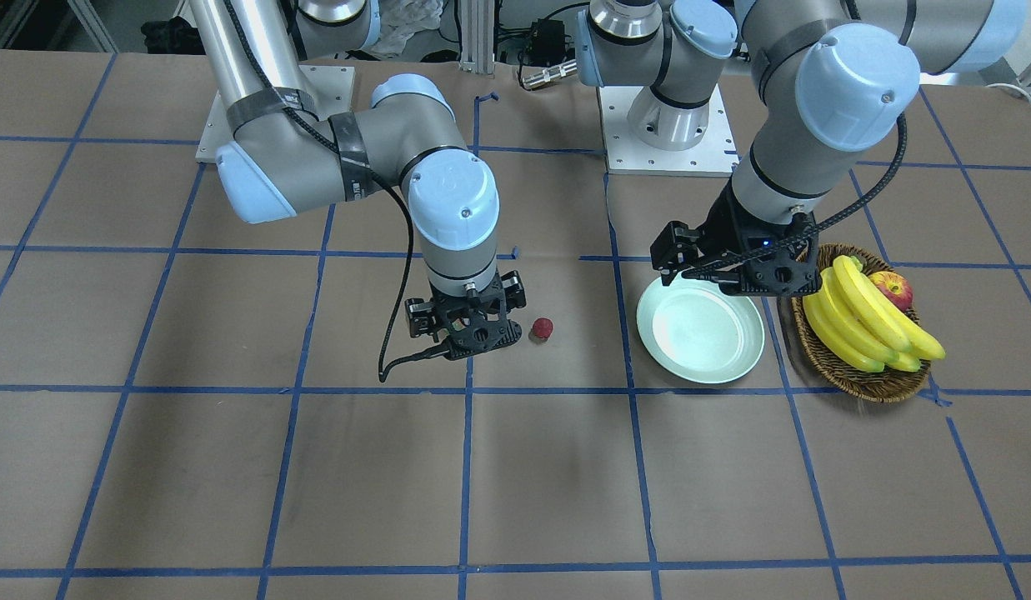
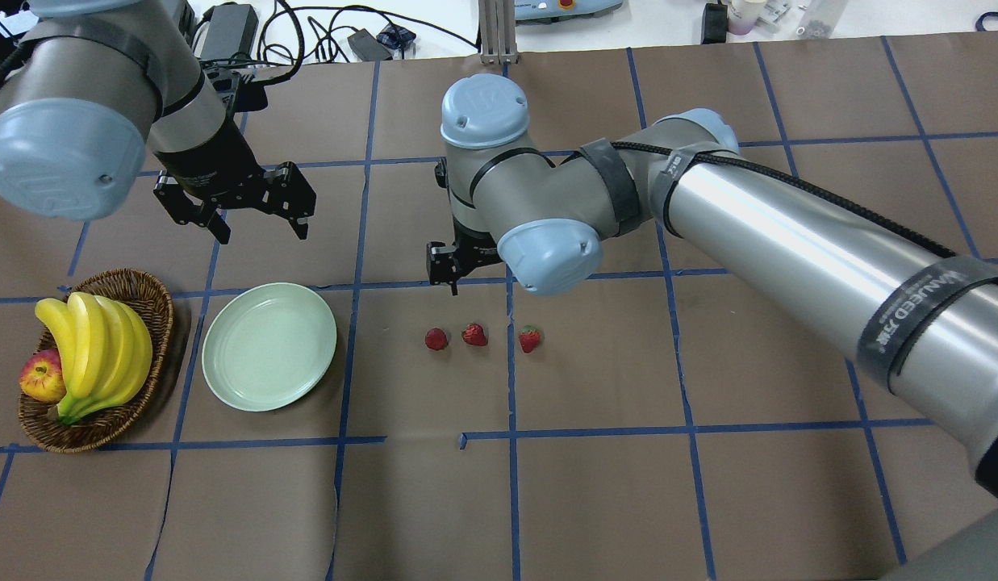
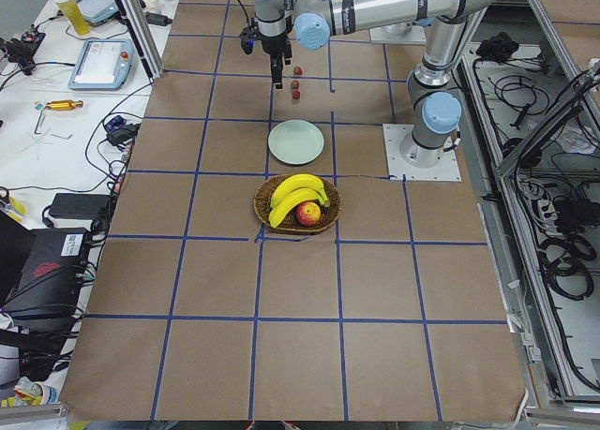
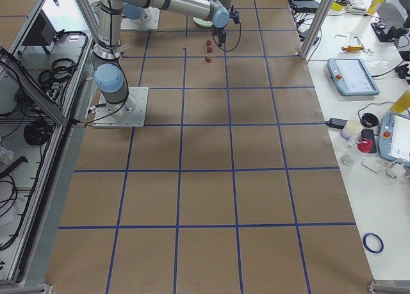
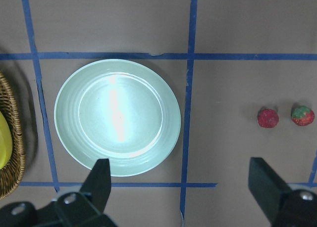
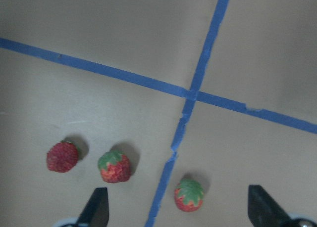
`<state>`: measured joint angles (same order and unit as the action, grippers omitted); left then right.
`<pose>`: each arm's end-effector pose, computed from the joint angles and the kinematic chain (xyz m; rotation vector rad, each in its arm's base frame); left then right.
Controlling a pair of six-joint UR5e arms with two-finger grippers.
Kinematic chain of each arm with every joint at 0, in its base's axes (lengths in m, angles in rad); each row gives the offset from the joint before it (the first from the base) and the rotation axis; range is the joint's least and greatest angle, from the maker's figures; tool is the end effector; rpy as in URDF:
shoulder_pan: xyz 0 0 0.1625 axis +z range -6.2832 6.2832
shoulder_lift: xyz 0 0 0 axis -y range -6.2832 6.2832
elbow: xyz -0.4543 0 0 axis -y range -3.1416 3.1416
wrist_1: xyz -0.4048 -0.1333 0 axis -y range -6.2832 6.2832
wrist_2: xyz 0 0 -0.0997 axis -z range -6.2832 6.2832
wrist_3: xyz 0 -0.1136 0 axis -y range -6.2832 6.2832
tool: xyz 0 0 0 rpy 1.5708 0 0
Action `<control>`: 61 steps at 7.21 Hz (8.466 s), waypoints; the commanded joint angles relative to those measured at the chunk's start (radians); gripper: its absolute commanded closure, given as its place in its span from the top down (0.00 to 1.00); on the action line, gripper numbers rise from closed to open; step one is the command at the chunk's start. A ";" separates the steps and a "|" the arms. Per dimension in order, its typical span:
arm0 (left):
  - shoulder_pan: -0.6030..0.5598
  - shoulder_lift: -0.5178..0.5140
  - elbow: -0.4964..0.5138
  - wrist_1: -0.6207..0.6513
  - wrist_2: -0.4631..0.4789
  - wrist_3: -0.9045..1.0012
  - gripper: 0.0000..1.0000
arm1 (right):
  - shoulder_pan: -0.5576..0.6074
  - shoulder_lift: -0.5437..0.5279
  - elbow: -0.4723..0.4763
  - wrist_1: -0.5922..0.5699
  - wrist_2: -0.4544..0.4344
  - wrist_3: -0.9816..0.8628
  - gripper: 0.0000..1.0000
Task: Collect all strawberries into plate
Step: 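Move the right gripper to the strawberry farthest from the plate, then close the right gripper on that strawberry and lift it, then carry the strawberry to the plate's edge and release it on the table, then raise the right gripper away while the left gripper reaches toward the strawberries, then lower the left gripper onto the strawberry nearest the plate and grasp it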
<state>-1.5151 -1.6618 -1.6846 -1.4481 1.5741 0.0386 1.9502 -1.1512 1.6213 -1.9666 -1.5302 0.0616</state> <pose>-0.1033 -0.5343 0.4112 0.0266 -3.1383 -0.1290 0.3640 -0.5406 0.2734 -0.4907 3.0768 0.1268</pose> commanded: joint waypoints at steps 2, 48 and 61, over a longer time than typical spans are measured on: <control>-0.040 -0.004 -0.001 0.000 0.001 -0.009 1.00 | -0.025 0.001 0.046 0.040 -0.087 -0.184 1.00; -0.023 -0.050 -0.030 0.044 -0.011 0.020 1.00 | -0.167 -0.177 -0.117 0.271 0.053 -0.138 1.00; -0.119 -0.318 -0.205 0.187 -0.174 -0.163 0.80 | -0.284 -0.251 -0.074 0.347 0.001 -0.210 1.00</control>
<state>-1.6298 -1.9589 -1.8898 -1.2618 1.4088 -0.1158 1.6654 -1.4023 1.5471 -1.6199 -1.5319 -0.1488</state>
